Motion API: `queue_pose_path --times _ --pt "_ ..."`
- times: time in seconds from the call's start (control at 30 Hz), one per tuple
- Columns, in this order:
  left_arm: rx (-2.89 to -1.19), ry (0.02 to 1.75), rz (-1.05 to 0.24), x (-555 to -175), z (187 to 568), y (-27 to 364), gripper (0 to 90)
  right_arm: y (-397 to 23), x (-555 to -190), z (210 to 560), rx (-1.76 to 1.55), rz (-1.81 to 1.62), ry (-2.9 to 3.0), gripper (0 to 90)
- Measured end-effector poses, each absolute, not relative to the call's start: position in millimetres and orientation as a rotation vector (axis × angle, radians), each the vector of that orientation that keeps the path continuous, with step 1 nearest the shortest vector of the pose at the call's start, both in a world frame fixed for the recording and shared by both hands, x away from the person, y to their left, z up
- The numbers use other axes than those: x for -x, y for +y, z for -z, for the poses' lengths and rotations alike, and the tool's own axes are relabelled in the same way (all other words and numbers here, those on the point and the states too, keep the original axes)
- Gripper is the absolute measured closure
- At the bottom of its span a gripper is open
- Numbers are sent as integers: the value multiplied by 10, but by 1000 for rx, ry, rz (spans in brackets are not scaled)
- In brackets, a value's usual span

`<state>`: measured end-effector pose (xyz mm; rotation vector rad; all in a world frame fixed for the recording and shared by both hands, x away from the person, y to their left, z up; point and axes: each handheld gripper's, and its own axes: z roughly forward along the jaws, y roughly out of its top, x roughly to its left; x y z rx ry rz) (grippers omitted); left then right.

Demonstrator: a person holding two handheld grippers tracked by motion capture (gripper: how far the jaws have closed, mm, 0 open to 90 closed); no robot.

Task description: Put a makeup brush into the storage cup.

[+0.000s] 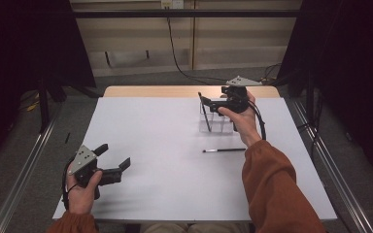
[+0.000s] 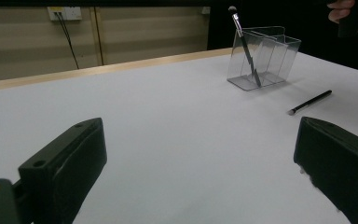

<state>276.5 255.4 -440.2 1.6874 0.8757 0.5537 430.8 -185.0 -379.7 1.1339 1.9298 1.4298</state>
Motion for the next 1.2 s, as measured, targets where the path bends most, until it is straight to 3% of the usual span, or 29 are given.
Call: queue_pose_path --times 0.27,1.2 --pt "-1687 874 -558 -2763 4398 2551 25 -1920 -4251 3795 -1141 -1426 1920 4" --pt "-1684 859 -570 -2740 4385 2546 24 -2260 -3782 3883 -1154 -1466 1869 16"
